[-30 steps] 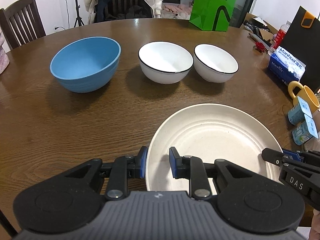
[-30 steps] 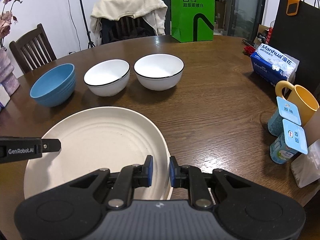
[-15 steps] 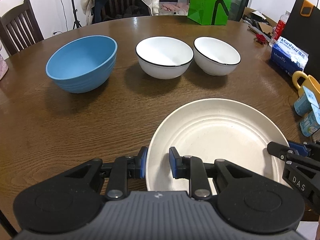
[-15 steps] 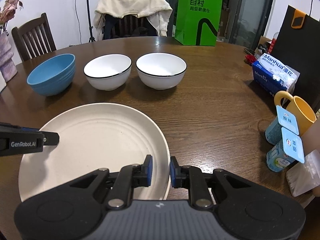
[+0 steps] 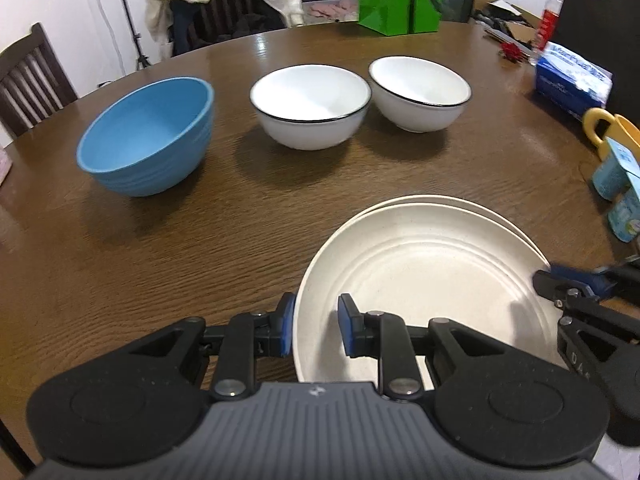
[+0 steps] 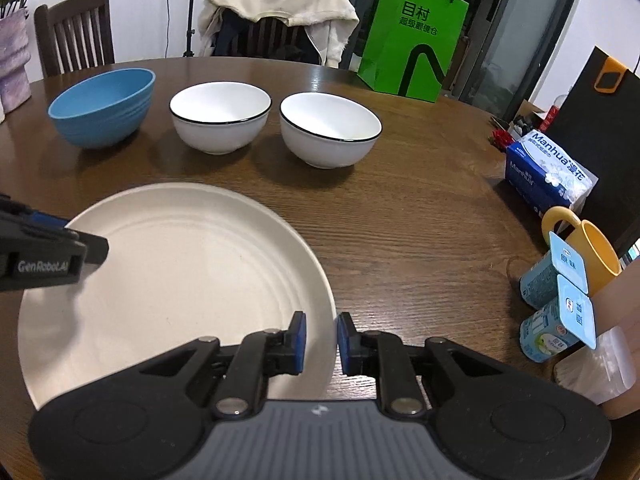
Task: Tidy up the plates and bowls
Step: 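Open both grippers to release the plate on the stack, then withdraw both open grippers and move toward the blue bowl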
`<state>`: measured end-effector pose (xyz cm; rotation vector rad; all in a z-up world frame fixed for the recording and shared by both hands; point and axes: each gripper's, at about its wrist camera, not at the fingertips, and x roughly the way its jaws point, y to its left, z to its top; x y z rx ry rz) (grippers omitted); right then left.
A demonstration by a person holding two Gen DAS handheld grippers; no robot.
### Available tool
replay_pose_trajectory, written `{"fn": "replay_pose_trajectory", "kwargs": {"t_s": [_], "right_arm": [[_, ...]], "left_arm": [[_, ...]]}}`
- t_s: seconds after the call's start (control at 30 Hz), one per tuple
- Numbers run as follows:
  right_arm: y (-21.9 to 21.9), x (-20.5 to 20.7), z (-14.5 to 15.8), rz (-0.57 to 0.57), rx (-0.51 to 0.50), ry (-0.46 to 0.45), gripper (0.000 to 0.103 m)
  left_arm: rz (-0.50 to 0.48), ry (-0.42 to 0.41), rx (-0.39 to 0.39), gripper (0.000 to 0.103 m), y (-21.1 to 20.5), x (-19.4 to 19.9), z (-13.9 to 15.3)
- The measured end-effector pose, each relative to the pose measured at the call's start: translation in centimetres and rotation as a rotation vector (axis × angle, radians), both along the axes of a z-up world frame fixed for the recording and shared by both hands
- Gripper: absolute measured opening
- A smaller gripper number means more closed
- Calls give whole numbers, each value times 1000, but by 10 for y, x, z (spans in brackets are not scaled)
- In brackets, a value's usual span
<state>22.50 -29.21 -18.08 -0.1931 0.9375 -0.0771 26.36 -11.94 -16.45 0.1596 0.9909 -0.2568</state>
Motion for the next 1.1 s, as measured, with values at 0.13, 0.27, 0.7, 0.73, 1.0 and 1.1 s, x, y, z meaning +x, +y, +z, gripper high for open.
{"fn": "replay_pose_trajectory", "kwargs": {"t_s": [0.13,0.27,0.7,0.73,1.0,1.1], "right_arm": [[11,1,3,56,47,-4,4],[17,3,4,69,53,-11,4],[-27,-7,14,-64,176,-35,62],[-28,-8,16,-72,182,-39,78],[-45,-28,39,-126,277,-54,103],[-45,-39,48,-126,294,-52,103]], "left_arm": [[-21,4,-2,19,-11,-3,1],[-6,19,-14,19,-5,0,-2],[56,-49,-47,80,18,-1,27],[65,-70,-48,90,22,-4,32],[116,-128,-118,103,48,-29,64],[119,-153,-132,103,56,-45,75]]}}
